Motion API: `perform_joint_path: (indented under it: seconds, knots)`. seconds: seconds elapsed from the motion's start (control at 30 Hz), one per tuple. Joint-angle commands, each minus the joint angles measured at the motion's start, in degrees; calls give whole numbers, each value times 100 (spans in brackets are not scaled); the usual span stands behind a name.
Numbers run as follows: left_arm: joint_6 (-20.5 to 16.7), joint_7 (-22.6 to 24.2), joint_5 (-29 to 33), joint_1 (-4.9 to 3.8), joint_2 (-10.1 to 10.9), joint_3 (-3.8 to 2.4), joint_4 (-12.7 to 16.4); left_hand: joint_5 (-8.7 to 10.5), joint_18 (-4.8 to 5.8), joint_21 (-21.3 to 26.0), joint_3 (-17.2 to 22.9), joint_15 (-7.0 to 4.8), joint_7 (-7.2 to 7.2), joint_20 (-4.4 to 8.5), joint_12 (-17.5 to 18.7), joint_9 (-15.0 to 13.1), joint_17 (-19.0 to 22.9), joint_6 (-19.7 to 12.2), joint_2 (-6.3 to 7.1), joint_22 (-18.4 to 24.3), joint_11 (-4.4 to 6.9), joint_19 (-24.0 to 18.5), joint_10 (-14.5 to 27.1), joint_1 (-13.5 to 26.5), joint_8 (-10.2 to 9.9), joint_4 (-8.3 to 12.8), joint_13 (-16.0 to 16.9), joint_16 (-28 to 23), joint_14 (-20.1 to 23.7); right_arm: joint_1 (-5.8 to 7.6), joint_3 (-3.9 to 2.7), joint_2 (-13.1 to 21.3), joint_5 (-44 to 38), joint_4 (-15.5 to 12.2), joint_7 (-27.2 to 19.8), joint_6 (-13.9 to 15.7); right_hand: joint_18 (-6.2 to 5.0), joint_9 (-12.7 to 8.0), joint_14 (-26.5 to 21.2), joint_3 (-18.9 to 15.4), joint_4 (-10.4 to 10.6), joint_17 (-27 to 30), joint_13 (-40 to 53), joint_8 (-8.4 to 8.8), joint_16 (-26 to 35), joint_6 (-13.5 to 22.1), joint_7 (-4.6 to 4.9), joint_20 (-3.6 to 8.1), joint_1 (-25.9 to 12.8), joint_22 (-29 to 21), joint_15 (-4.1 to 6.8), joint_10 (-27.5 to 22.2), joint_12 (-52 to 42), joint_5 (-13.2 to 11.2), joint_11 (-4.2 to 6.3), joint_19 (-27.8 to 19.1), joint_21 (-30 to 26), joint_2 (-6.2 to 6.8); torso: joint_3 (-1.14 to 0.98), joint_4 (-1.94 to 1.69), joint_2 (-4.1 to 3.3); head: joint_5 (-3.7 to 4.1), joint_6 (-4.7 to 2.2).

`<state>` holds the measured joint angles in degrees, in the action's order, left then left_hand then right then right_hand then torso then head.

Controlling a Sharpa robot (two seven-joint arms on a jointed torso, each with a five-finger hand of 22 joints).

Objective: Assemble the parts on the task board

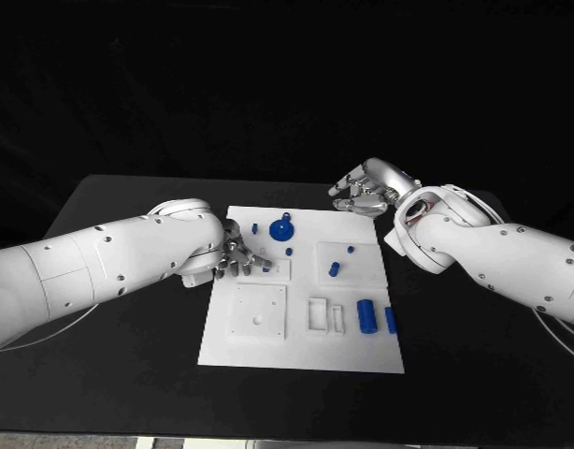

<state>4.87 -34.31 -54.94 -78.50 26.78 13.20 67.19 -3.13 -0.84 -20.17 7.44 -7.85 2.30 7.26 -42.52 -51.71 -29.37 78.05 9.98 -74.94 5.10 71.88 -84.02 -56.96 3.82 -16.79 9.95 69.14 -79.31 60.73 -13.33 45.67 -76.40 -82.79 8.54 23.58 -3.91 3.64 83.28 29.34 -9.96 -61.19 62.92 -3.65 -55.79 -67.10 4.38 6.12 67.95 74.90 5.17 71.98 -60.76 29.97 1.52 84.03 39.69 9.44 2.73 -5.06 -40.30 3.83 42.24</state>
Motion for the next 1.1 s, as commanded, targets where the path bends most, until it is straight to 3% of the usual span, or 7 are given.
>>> perform_joint_path:
  seconds: [0.03, 0.17, 0.2, 0.27, 0.33, 0.43, 1.1]
  knots:
    - [-225, 155, 554, -34, 12, -45, 27, 29, 84, 80, -33, 12, -36, 71, 121, 797, 76, -45, 46, -94, -52, -4, -257, -57, 16, 3, -6, -78, 39, -7, -3, 0, -6, 1, -35, -30, -104, -6, -25, -6, -10, 1, -8, 11, 31, 21, 18, 19, -63, 458, 4, -53, 40, 52, 3, 145, 0, 12, -7, 1, -4, -6, -20]
    - [-360, 222, 801, -61, 53, -141, 0, 25, 84, 160, 28, 52, -185, 62, 396, 1106, 175, -585, -109, -75, -114, -70, -198, -231, -30, 41, -76, -226, 177, -10, -3, 2, 0, 2, -36, -30, -104, -6, -25, -6, -10, 1, -8, 11, 31, 21, 18, 19, -63, 458, 4, -53, 40, 52, 3, 145, 0, 12, -9, 6, -6, -14, -38]
    - [-378, 236, 832, -67, 63, -170, -14, 16, 84, 249, -58, 79, -210, 28, 648, 1642, 320, -569, -174, -56, -142, -69, -250, -329, 96, 15, -110, -309, 136, -10, -3, 4, 2, 2, -37, -29, -104, -6, -25, -6, -10, 1, -8, 11, 31, 21, 18, 19, -63, 458, 4, -53, 40, 52, 3, 145, 0, 12, -10, 7, -8, -15, -49]
    - [-382, 264, 864, -90, 86, -230, -55, -93, 84, 322, -22, 95, -244, 21, 723, 1792, 395, -632, -486, -38, -163, -101, -213, -548, 36, 336, -101, -379, 232, -10, -3, 9, 5, 1, -37, -28, -104, -6, -25, -6, -10, 1, -8, 11, 31, 21, 18, 19, -63, 458, 4, -53, 40, 52, 3, 145, 0, 12, -12, 10, -11, -15, -61]
    - [-368, 293, 887, -140, 111, -292, -117, -780, 84, 439, -97, 116, -253, -5, 923, 1945, 521, -718, -728, 9, -167, -117, -151, -826, 32, 768, -131, -489, 284, -11, -3, 18, 12, 1, -38, -25, -106, -7, -24, -4, -4, 1, -6, 13, 31, 35, 21, 17, -67, 457, 3, -50, 37, 67, 1, 145, -6, 16, -12, 15, -17, -19, -78]
    - [-302, 316, 935, -223, 123, -336, -217, -809, 84, 638, -391, 145, -262, -30, 1158, 2162, 703, -745, -949, 68, -177, -86, -159, -793, 64, 1052, -122, -578, 311, -11, -3, 31, 20, -1, -36, -23, -106, -7, -24, -4, -4, 1, -6, 13, 31, 35, 21, 17, -67, 457, 3, -50, 37, 67, 1, 145, -6, 16, -14, 19, -25, -14, -107]
    - [20, 593, 750, -486, -527, -380, -1731, -495, 84, 1375, -599, 280, -483, -141, 1814, 3266, 1091, -1183, -1018, 142, -311, 61, -76, -720, 33, 853, -158, -924, 429, -9, -3, 49, 46, -76, -20, 44, -113, -7, -22, 3, 28, 1, -10, 12, 30, 133, 44, 10, -85, 457, -5, -46, 35, 75, -11, 150, -3, 37, 2, 85, -196, -83, -372]
